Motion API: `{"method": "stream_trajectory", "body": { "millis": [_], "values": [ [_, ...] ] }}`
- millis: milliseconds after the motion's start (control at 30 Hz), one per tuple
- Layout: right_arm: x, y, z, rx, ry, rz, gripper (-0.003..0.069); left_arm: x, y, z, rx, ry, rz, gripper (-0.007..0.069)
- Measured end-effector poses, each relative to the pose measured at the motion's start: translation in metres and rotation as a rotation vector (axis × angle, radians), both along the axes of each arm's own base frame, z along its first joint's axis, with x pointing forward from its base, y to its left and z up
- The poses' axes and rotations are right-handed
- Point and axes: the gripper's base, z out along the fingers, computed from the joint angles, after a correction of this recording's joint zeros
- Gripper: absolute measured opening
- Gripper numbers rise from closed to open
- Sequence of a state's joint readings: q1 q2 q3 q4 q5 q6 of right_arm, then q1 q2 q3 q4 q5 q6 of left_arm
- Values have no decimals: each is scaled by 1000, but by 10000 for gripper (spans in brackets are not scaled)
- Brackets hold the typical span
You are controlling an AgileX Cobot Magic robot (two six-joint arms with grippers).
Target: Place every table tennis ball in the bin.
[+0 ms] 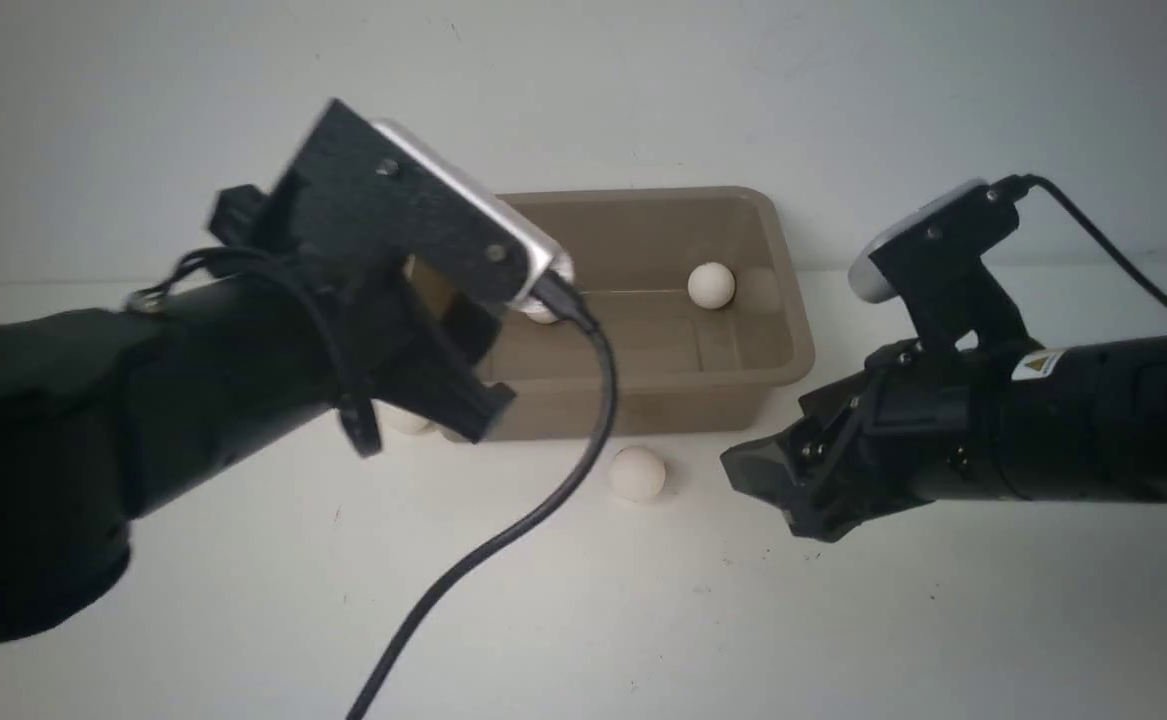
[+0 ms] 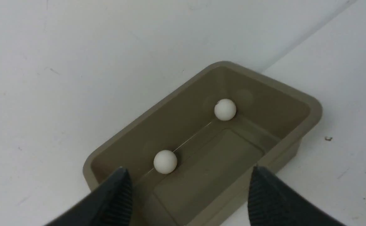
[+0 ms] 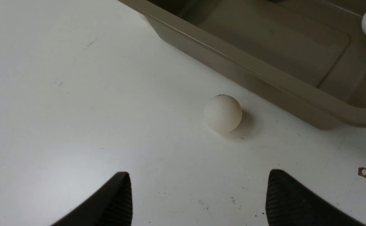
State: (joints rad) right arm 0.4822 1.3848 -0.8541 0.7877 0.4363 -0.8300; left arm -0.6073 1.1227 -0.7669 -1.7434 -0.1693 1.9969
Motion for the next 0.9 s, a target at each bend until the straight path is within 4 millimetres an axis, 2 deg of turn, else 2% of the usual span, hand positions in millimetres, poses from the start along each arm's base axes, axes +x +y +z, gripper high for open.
{"method": "stream_trajectory", "body": {
  "millis": [100, 300, 400, 567, 900],
  "values": [
    [0, 0, 0, -2, -4, 1, 514, -15, 2, -1, -45, 1, -70, 447],
    [0, 0, 0, -3, -6, 1, 514, -42, 1, -28, -136, 105, -212, 447],
    [0, 0, 0, -5, -9, 5, 514, -42, 9, -41, -98, 129, -140, 447],
    [0, 0, 0, -5, -9, 6, 514, -37, 22, -44, -38, 115, -1, 447],
    [0, 0, 0, -7, -12, 9, 514, -44, 8, -37, -95, 108, -171, 447]
  ]
}}
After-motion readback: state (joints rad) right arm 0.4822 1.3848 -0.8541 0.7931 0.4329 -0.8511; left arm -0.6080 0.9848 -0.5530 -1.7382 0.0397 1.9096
